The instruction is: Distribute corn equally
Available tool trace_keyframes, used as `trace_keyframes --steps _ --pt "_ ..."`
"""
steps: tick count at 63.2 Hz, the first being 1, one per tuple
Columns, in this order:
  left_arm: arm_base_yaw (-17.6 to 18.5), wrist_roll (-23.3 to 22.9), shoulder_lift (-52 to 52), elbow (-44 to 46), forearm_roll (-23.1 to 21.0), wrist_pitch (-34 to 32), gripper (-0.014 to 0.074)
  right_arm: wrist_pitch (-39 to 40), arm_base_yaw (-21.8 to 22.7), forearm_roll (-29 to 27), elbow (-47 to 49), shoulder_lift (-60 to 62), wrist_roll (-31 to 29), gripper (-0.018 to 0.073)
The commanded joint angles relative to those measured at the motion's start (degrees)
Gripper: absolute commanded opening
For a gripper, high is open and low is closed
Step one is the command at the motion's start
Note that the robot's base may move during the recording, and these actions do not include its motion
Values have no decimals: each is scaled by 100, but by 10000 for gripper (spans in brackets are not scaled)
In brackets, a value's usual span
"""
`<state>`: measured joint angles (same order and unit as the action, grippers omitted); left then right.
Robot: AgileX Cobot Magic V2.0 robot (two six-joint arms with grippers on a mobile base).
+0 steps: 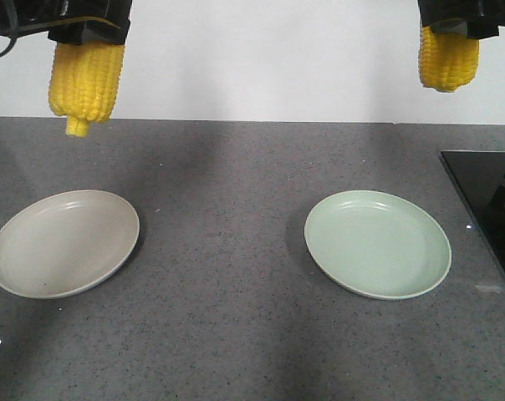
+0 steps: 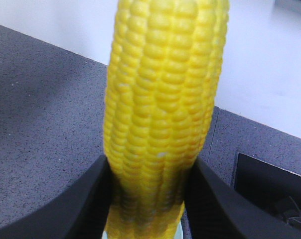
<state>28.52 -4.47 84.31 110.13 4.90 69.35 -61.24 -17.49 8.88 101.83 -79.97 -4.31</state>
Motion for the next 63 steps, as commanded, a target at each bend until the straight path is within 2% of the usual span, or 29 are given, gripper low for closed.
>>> trace_keyframes --steps 1,63 --pt "23 -50 -178 163 8 -356 -8 411 37 83 158 179 0 -6" --pt "23 -50 -178 163 8 -356 -8 411 37 83 158 179 0 -6"
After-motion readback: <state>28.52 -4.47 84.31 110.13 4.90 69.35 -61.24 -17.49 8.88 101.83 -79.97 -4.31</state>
